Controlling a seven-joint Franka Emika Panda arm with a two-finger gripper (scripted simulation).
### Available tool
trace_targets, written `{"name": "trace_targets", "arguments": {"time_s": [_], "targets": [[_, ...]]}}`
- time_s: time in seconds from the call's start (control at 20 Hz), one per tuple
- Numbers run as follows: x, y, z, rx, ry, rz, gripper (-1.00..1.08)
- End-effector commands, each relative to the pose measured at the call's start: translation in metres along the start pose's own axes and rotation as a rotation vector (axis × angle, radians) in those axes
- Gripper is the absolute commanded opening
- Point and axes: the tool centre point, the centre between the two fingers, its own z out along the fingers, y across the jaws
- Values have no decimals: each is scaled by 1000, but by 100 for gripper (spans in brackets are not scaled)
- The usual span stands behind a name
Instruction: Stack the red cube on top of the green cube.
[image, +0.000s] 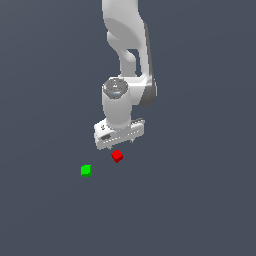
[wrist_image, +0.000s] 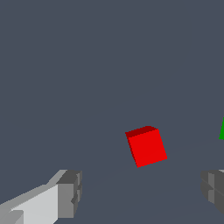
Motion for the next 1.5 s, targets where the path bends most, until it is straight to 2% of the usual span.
{"name": "trace_targets", "arguments": {"time_s": [0.0,0.35,0.65,1.2,1.45], "targets": [[-1,5,10,-1,-3,-64,100],[-1,18,32,-4,-10,-204,100],[-1,24,44,-6,-13,-275,100],[0,26,49,-7,-15,-295,100],[-1,26,66,-7,-15,-295,100]]}}
